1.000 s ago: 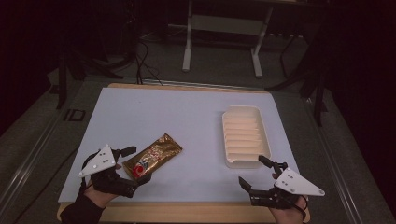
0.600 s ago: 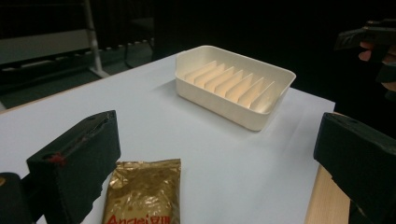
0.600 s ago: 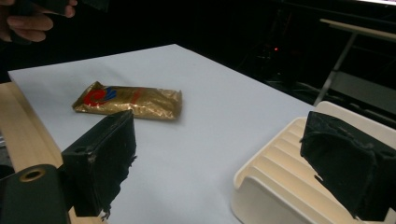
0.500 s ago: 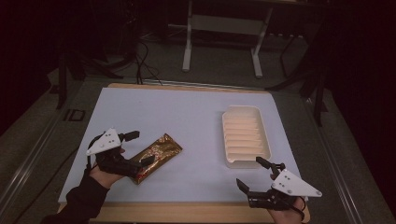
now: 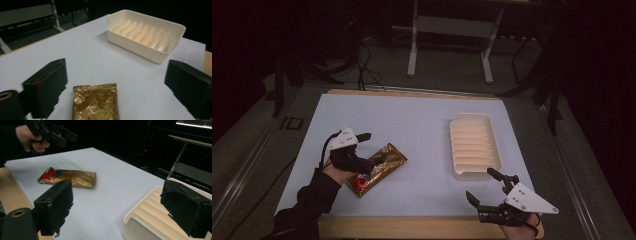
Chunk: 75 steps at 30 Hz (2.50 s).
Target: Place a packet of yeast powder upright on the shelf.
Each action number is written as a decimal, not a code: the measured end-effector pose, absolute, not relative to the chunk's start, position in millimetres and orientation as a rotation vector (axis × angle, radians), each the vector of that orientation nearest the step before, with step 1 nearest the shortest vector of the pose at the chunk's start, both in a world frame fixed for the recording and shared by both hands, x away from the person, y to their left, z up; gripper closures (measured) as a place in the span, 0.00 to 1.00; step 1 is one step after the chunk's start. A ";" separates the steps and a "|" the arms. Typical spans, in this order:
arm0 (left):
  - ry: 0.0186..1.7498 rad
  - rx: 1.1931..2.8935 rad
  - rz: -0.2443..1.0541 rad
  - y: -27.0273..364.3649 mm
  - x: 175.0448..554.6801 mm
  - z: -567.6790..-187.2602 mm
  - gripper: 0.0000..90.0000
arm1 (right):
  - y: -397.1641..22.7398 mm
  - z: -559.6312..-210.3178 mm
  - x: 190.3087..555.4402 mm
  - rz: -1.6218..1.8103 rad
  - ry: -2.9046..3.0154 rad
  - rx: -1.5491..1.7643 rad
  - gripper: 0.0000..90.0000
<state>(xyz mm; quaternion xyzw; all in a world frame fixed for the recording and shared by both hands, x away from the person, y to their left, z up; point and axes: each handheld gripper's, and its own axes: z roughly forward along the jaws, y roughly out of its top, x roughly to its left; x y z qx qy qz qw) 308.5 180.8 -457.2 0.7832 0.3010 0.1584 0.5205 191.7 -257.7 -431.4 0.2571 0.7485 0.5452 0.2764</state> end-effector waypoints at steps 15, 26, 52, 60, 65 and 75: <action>0.780 2.004 0.330 165.7 347.7 -486.8 0.23 | -256.7 -433.3 191.9 1.472 2.039 0.692 0.14; 0.823 2.052 0.276 165.8 368.9 -506.5 0.33 | -255.8 -435.5 193.4 1.471 2.058 0.692 0.15; 0.944 2.178 0.144 159.5 393.9 -540.3 0.41 | -255.2 -438.4 195.6 1.465 2.083 0.706 0.15; 0.961 2.195 0.072 155.5 393.8 -538.5 0.55 | -254.5 -438.3 195.8 1.467 2.085 0.709 0.15; 0.931 2.243 0.089 147.8 390.1 -533.6 0.73 | -253.4 -438.3 195.2 1.463 2.091 0.702 0.16; 0.919 2.298 0.253 139.7 383.1 -529.2 1.00 | -254.8 -437.4 195.1 1.469 2.084 0.710 0.16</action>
